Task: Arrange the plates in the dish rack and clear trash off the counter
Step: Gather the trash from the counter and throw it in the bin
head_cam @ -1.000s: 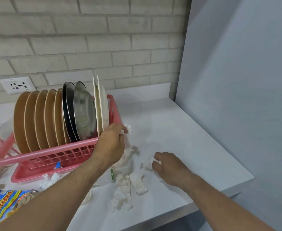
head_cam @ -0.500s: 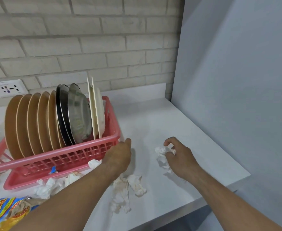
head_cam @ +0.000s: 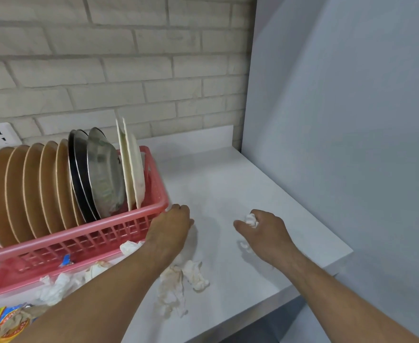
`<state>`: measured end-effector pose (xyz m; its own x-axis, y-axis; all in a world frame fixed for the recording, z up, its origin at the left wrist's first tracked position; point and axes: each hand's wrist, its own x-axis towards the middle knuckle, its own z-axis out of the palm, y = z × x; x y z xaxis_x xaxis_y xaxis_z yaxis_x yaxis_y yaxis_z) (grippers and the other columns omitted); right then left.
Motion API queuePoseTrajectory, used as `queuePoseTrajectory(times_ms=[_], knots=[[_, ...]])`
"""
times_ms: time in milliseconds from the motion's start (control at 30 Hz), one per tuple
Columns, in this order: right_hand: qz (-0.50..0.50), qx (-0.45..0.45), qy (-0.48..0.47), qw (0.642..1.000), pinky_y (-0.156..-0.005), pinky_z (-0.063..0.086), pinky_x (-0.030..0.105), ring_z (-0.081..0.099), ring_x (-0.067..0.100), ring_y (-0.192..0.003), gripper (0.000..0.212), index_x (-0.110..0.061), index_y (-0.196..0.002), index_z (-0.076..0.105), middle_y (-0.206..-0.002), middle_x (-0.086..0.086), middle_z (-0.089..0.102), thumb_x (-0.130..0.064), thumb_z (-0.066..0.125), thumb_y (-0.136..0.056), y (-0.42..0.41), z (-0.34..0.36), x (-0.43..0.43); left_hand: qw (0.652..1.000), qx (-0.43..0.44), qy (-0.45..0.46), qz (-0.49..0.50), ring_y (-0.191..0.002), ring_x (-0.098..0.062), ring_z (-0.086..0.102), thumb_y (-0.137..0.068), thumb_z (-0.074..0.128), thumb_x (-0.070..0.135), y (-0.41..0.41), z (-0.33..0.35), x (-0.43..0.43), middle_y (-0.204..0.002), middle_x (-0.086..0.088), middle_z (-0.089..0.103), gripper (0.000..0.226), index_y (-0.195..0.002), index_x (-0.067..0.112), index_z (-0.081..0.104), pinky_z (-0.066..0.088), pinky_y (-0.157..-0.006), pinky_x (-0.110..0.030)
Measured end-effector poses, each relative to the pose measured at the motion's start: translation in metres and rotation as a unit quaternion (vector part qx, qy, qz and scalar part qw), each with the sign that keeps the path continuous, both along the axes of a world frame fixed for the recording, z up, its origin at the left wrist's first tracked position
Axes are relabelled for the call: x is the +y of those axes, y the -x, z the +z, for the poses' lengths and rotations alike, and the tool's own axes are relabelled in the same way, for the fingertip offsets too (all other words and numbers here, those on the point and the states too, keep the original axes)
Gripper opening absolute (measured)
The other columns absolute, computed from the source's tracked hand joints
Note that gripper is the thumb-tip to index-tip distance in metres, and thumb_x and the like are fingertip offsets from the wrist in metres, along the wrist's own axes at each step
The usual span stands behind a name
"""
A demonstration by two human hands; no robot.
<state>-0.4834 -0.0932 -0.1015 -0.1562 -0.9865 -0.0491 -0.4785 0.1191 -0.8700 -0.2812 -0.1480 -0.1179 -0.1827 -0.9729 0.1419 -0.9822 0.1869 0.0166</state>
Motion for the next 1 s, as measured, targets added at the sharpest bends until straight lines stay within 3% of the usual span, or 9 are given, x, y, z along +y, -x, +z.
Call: queuePoseTrajectory(times_ms=[133,300,467,533,600,700,800,900,1000], knots=[[0.018,0.025,0.005,1.0,-0.043,0.036,0.011,0.055,0.005,-0.051,0.017,-0.014,-0.073,0.04,-0.071,0.0,0.055,-0.009,0.05,-0.085,-0.011,0.008,0.003,0.994,0.11,0.0,-0.018,-0.089,-0.024,0.056,-0.093,0.055,0.024,-0.005,0.016,0.009,-0.103,-0.006,0.052,0.014,-0.098,0.012,0.051,0.04,-0.069,-0.029],[0.035,0.018,0.0,0.999,-0.045,0.04,0.016,0.052,0.015,-0.056,0.022,-0.023,-0.094,0.053,-0.087,0.005,0.07,-0.004,0.041,-0.091,-0.028,0.018,0.011,0.975,0.222,0.006,-0.017,-0.067,-0.021,0.062,-0.092,0.053,0.012,-0.026,0.038,0.019,-0.077,-0.005,0.063,0.01,-0.084,0.015,0.049,0.056,-0.063,-0.042],[0.029,0.002,0.022,0.999,-0.052,0.043,0.01,0.058,0.007,-0.064,0.029,-0.036,-0.103,0.066,-0.087,-0.002,0.068,-0.014,0.047,-0.099,-0.052,0.022,0.019,0.92,0.39,0.009,-0.038,-0.066,-0.022,0.064,-0.098,0.047,0.016,-0.048,0.055,0.034,-0.088,-0.004,0.065,0.015,-0.104,0.026,0.055,0.057,-0.059,-0.039],[0.016,0.009,0.035,0.999,-0.063,0.044,0.01,0.06,0.0,-0.078,0.012,-0.034,-0.1,0.069,-0.093,-0.009,0.067,-0.03,0.059,-0.095,-0.064,0.021,0.023,0.92,0.387,0.04,-0.049,-0.077,-0.019,0.062,-0.096,0.052,0.026,-0.056,0.059,0.041,-0.091,0.002,0.062,0.009,-0.096,0.024,0.06,0.048,-0.062,-0.028],[0.023,-0.007,0.022,0.999,-0.073,0.044,0.016,0.059,-0.002,-0.093,0.028,-0.035,-0.106,0.067,-0.1,-0.014,0.064,-0.046,0.074,-0.081,-0.074,0.021,0.03,0.923,0.379,0.041,-0.045,-0.087,-0.012,0.055,-0.086,0.066,0.038,-0.065,0.059,0.047,-0.096,0.007,0.055,0.017,-0.094,0.024,0.063,0.036,-0.061,-0.014],[0.037,-0.035,-0.005,0.999,-0.073,0.046,0.021,0.06,0.005,-0.093,0.045,-0.034,-0.109,0.063,-0.099,-0.01,0.059,-0.029,0.086,-0.071,-0.083,0.02,0.042,0.92,0.39,0.017,-0.037,-0.088,-0.006,0.051,-0.081,0.075,0.024,-0.075,0.05,0.054,-0.105,0.007,0.05,0.02,-0.097,0.022,0.063,0.042,-0.055,-0.008],[0.016,-0.039,0.003,0.999,-0.058,0.046,0.019,0.06,0.013,-0.071,0.033,-0.028,-0.095,0.064,-0.087,-0.003,0.06,-0.002,0.07,-0.075,-0.085,0.018,0.051,0.923,0.382,0.007,-0.045,-0.091,-0.006,0.056,-0.088,0.061,0.009,-0.082,0.041,0.062,-0.114,0.008,0.053,0.019,-0.101,0.023,0.065,0.044,-0.061,-0.008],[0.016,-0.091,0.006,0.996,-0.063,0.055,0.031,0.066,0.023,-0.071,0.018,-0.02,-0.084,0.061,-0.081,0.004,0.06,-0.003,0.054,-0.083,-0.082,0.019,0.062,0.926,0.373,-0.026,-0.052,-0.073,-0.006,0.06,-0.094,0.047,0.013,-0.084,0.036,0.074,-0.108,0.002,0.061,0.027,-0.114,0.023,0.061,0.038,-0.047,-0.014],[0.037,-0.171,-0.013,0.984,-0.061,0.059,0.038,0.06,0.026,-0.062,0.018,-0.014,-0.085,0.059,-0.082,0.008,0.055,-0.003,0.046,-0.09,-0.077,0.023,0.076,0.916,0.395,-0.036,-0.057,-0.067,-0.007,0.066,-0.098,0.044,0.018,-0.078,0.039,0.091,-0.105,0.003,0.059,0.02,-0.109,0.025,0.06,0.053,-0.053,-0.024]])
